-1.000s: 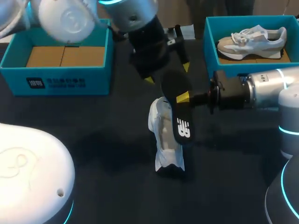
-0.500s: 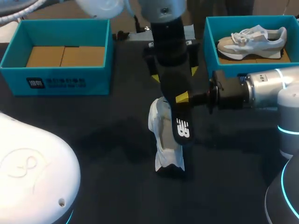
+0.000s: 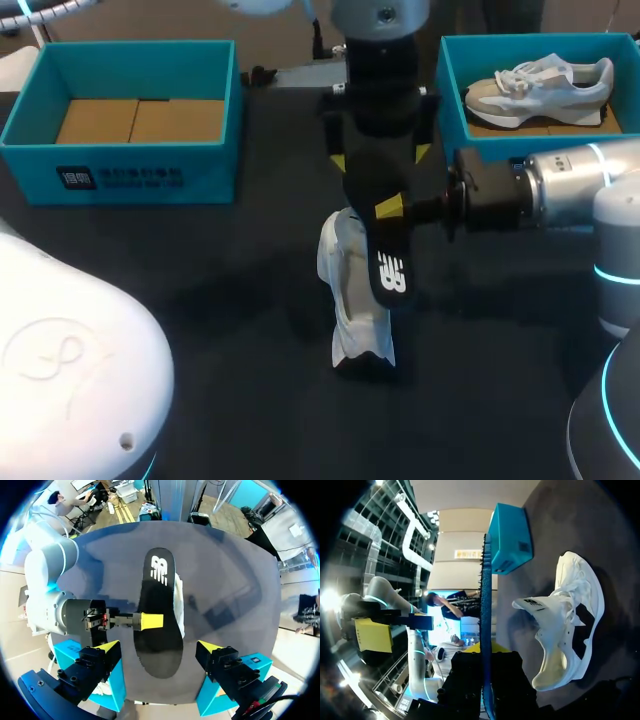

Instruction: Take the shoe out of the shoebox, open the shoe tongue, remove and reinsert the insole, then place the shoe into the shoebox

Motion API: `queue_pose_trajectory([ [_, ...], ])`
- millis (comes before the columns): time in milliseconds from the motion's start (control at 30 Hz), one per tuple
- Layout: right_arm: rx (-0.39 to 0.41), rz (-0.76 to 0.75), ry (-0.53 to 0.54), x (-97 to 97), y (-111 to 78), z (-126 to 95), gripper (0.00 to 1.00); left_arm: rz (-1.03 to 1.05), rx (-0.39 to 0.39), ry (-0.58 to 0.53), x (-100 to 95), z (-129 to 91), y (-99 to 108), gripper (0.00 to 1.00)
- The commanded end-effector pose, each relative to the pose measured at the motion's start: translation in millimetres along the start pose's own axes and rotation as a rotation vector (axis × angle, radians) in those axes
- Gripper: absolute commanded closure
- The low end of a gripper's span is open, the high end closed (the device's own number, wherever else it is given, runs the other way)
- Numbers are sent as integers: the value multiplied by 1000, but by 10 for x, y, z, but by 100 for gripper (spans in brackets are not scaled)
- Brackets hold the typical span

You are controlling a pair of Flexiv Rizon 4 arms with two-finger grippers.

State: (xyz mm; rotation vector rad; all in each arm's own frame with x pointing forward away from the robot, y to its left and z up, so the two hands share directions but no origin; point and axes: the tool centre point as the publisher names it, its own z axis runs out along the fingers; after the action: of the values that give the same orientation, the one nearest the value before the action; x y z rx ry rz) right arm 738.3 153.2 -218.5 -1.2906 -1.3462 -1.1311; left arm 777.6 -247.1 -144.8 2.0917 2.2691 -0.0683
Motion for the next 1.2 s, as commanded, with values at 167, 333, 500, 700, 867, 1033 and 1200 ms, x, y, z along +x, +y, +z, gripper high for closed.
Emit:
queue_pose_trajectory([
  [167,8,1,-11,37,3,-2,100,1,-3,-2,15,3,-1,0],
  [333,14,1,-12,43,9,5,100,1,-3,-2,15,3,-1,0],
  [500,18,1,-8,33,7,12,100,1,-3,-2,15,3,-1,0],
  [700,17,5,0,0,-14,23,100,1,-3,-2,15,3,-1,0],
  [867,16,1,0,12,-5,23,100,1,-3,-2,15,3,-1,0],
  [1033,15,2,-2,19,-2,3,100,-43,98,-133,67,67,57,0],
  [1200,15,3,-5,22,13,-27,100,-36,109,-259,151,87,35,0],
])
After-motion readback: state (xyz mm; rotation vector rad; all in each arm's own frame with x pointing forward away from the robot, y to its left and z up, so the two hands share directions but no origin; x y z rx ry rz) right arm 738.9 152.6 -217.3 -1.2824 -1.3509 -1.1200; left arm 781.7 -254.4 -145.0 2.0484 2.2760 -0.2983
